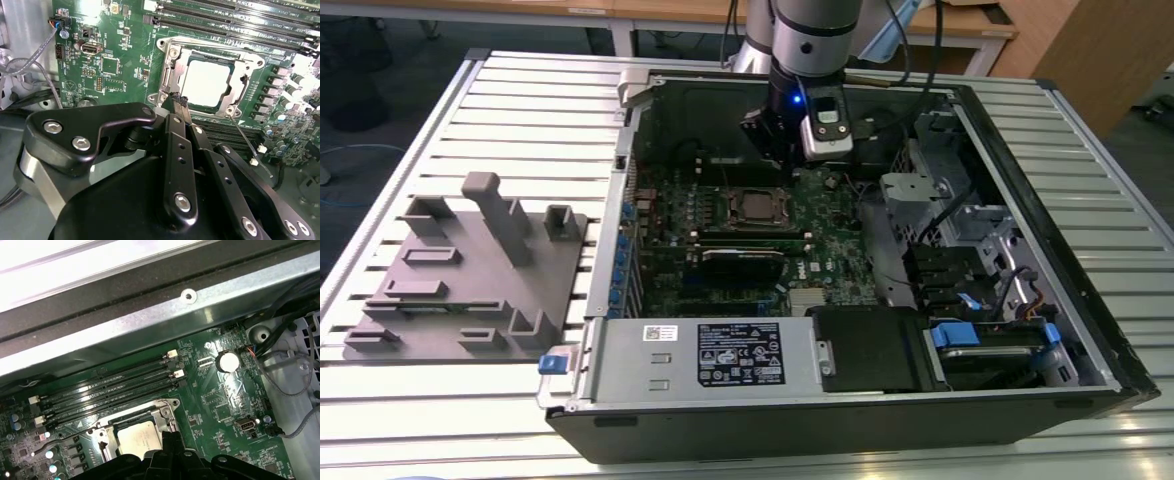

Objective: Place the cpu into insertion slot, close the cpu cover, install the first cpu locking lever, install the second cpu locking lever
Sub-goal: 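Close the cpu cover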

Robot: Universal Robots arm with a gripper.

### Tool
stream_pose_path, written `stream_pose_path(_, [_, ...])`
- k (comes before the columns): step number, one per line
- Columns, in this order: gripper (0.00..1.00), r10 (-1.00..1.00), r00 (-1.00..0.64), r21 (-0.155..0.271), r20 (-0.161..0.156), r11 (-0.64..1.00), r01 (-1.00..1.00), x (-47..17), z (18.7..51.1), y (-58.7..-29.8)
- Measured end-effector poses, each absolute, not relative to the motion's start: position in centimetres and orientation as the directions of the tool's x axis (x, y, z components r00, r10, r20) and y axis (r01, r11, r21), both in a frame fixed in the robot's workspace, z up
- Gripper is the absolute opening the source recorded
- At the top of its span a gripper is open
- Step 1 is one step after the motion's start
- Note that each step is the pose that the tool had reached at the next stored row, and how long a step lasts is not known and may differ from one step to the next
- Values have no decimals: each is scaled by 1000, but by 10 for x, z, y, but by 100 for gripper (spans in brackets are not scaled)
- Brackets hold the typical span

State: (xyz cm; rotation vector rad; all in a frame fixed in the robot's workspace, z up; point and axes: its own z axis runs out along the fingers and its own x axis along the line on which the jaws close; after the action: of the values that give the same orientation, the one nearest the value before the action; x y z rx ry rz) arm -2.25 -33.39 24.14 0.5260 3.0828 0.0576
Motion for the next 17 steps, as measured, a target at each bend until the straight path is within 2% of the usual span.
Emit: stream_pose_path(17, [10,279,-960,39,-7,960,278,-23,241,-334])
